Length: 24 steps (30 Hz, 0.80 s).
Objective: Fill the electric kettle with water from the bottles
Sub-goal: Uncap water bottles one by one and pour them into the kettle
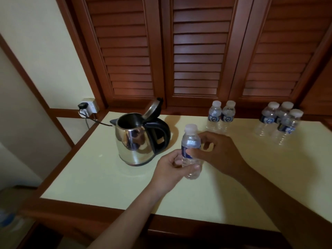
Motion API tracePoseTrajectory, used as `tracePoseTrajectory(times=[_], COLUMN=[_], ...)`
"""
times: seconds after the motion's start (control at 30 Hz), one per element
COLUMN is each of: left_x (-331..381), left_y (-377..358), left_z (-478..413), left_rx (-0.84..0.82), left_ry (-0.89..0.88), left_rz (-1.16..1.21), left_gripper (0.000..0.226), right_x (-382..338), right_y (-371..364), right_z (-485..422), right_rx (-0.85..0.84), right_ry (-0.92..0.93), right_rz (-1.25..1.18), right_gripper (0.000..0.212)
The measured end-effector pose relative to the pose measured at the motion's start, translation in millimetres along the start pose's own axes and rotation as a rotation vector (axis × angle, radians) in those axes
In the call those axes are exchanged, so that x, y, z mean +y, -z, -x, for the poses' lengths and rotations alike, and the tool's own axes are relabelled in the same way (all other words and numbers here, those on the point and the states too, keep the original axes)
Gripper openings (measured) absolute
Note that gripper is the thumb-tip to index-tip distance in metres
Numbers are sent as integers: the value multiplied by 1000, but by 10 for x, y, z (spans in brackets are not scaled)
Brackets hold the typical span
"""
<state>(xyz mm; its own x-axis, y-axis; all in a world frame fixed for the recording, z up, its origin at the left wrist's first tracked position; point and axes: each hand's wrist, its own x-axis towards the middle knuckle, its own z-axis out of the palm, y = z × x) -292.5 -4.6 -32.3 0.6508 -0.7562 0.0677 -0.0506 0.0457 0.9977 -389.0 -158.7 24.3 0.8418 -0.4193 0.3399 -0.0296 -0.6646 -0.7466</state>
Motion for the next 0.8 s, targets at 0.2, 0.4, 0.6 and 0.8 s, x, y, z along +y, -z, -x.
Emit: tracePoseTrajectory(times=[0.2,0.4,0.6,0.8], left_x=[71,175,209,87], left_y=[701,1612,2205,2410], left_z=[361,589,572,524], left_rx=[109,246,240,159], left_ry=[-54,-220,-223,-179], left_rz=[-36,-406,-545,-410], left_gripper=[32,41,45,45], right_x=[-652,-1375,-1796,-1916], right_y=[-421,-1083,-1461,-1459], right_z=[-128,-368,-579,-686], right_rx=[-112,108,22,-290], right_ry=[34,115,120,246], right_rz=[126,401,503,478], right_gripper=[42,56,51,17])
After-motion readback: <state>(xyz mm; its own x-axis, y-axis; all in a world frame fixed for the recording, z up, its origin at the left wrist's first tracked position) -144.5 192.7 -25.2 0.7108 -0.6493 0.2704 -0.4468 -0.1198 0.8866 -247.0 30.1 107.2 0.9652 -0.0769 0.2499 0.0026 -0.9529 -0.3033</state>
